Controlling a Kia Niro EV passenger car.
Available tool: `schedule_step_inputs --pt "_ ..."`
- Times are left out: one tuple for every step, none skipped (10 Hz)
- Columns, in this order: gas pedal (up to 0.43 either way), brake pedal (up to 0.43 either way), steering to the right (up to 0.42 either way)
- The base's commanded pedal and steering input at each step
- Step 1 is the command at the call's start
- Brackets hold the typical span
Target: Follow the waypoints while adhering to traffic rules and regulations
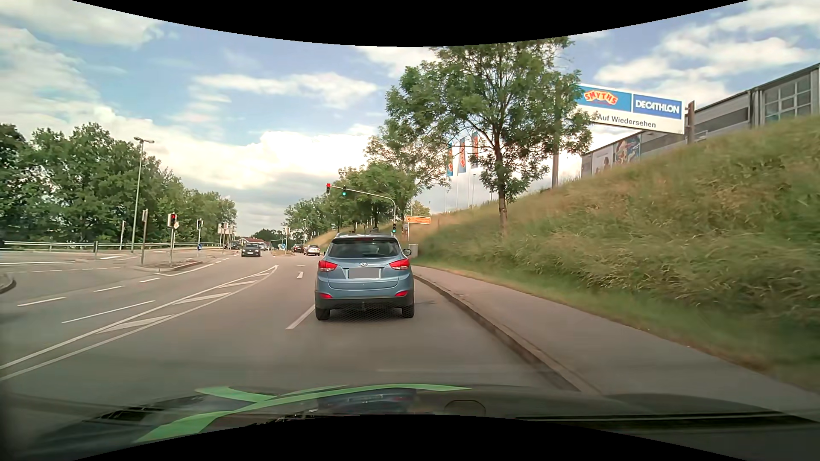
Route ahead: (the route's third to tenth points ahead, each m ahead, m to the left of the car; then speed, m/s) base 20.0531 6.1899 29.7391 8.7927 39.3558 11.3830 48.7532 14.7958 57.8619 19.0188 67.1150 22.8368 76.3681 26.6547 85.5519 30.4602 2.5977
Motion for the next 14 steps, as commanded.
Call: schedule_step_inputs --pt "0.0 0.238 -0.064" --pt "0.0 0.238 -0.064" --pt "0.0 0.22 -0.064" --pt "0.0 0.195 -0.064" --pt "0.0 0.177 -0.064" --pt "0.0 0.061 -0.064" --pt "0.0 0.0 -0.064" --pt "0.0 0.0 -0.064" --pt "0.0 0.0 -0.064" --pt "0.0 0.0 -0.064" --pt "0.0 0.0 -0.064" --pt "0.02 0.0 -0.064" --pt "0.138 0.0 -0.064" --pt "0.287 0.0 -0.063"
